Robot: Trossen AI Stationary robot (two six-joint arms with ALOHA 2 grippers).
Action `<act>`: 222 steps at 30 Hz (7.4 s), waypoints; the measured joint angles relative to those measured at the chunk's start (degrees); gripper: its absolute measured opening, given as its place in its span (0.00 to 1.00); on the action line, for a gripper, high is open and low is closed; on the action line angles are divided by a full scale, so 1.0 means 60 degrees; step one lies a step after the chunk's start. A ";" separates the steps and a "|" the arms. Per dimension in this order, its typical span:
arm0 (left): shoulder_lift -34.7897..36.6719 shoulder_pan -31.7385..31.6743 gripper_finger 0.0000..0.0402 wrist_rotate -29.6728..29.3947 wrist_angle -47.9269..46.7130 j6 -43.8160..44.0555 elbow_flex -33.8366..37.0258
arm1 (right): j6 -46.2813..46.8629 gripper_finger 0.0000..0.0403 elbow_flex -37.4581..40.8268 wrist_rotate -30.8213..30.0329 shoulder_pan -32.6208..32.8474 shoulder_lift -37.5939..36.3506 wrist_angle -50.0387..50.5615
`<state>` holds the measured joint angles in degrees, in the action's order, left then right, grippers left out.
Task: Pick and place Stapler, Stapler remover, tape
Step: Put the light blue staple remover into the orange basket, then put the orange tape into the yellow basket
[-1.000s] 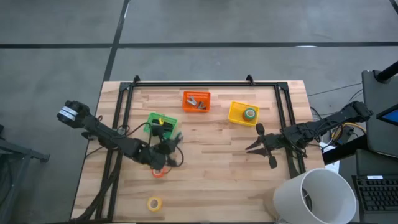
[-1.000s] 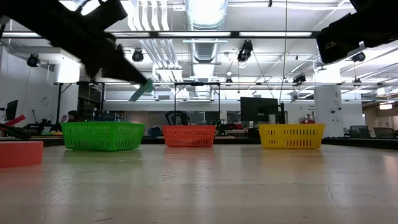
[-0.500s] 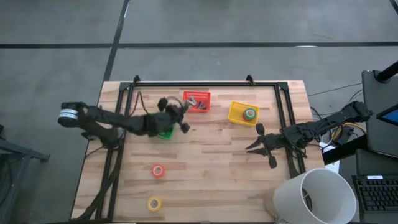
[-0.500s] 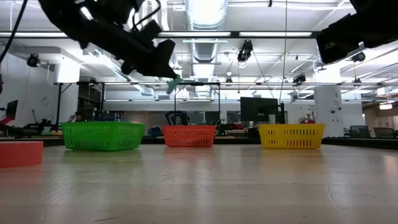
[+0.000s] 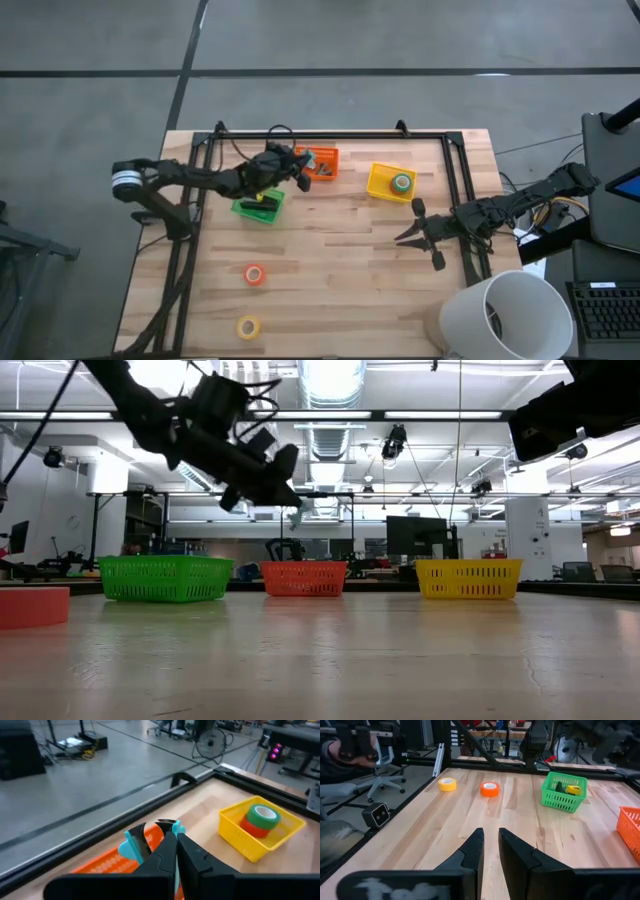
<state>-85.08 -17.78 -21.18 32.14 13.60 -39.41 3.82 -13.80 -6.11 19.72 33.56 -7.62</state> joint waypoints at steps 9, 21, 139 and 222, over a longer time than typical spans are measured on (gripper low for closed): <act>-0.1692 -0.0029 0.03 0.0387 -0.0014 -0.0340 -0.1000 | 0.0086 0.13 0.0011 0.0004 0.0000 0.0000 0.0013; -0.2259 -0.0047 0.03 0.0362 -0.0071 -0.0189 -0.1090 | 0.0058 0.13 0.0211 0.0005 -0.0003 -0.0004 -0.0042; -0.0098 0.6809 0.15 -0.4836 -0.0497 0.2745 0.0035 | 0.1543 0.34 0.0567 0.0154 -0.0018 0.3107 -0.5051; -0.2586 0.6022 0.46 -0.2439 0.0960 -0.0188 -0.2755 | 0.1290 0.06 -0.1657 0.0063 -0.0623 0.7238 -0.6908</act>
<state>-100.60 18.35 -35.81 37.90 12.47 -55.94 11.57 -23.75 -5.73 15.98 76.99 -49.07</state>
